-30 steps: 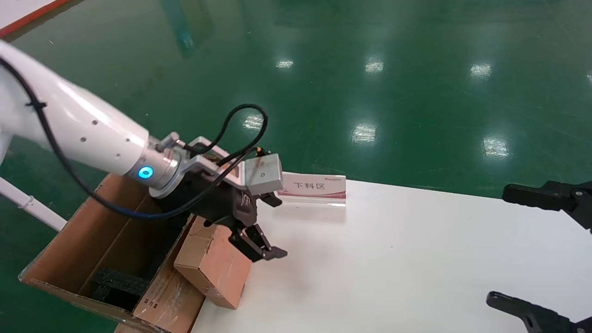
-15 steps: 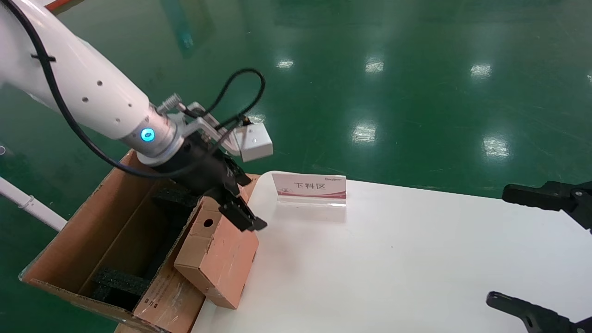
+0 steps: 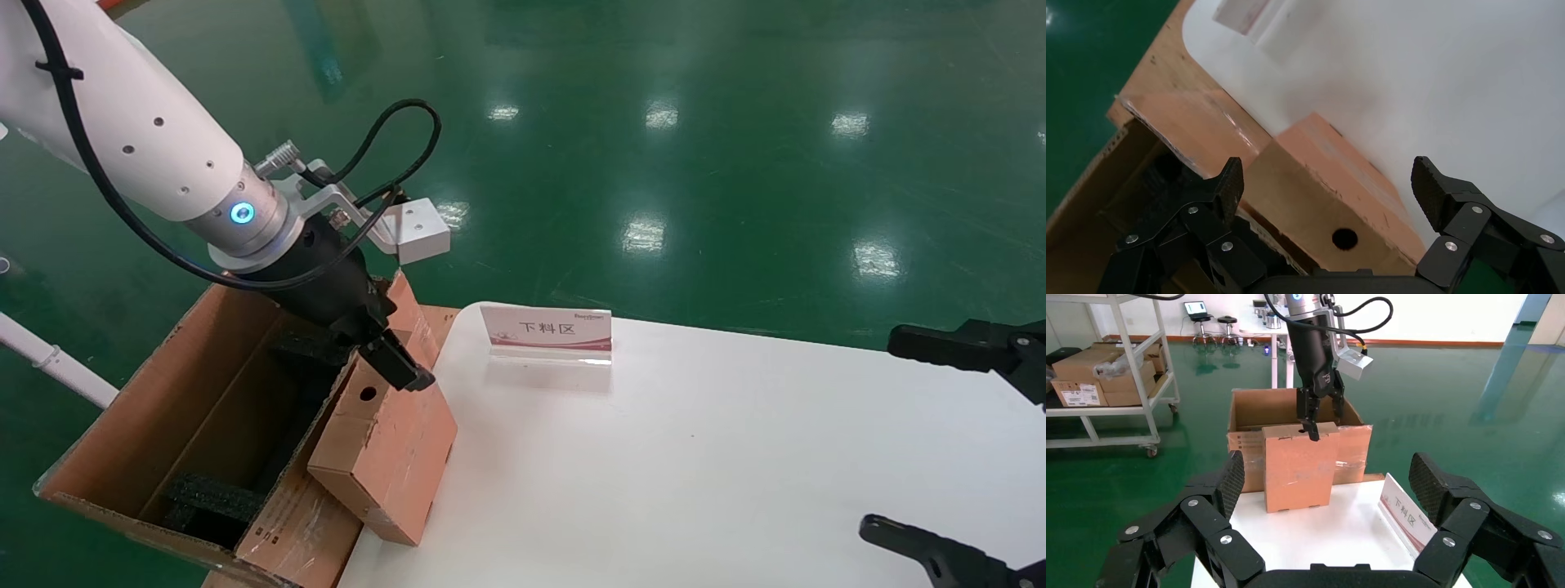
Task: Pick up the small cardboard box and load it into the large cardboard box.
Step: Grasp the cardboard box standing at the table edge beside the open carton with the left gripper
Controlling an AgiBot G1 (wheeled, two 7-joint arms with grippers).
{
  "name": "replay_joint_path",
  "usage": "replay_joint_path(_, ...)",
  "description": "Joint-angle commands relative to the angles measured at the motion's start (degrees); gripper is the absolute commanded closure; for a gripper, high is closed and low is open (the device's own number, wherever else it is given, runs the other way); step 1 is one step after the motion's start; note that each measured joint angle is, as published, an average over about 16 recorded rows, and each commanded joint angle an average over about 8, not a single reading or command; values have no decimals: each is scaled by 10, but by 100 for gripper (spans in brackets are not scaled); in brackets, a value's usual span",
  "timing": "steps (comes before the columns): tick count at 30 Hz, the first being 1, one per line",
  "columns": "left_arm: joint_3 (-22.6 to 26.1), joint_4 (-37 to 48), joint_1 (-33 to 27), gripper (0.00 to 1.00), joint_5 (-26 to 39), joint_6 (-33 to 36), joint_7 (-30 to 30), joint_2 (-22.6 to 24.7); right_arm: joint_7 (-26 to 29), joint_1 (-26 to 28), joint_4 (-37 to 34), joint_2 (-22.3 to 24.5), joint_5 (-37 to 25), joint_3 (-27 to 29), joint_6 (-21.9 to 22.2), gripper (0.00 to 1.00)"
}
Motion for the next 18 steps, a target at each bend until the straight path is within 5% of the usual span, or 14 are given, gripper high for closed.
replay_joint_path(1, 19, 0, -11, 0, -5, 0, -9, 1, 0, 0, 0, 0, 0, 0, 0, 0)
replay_joint_path(18, 158, 34, -65, 0, -41, -4, -80, 26, 0, 0, 0, 0, 1, -1, 0, 0)
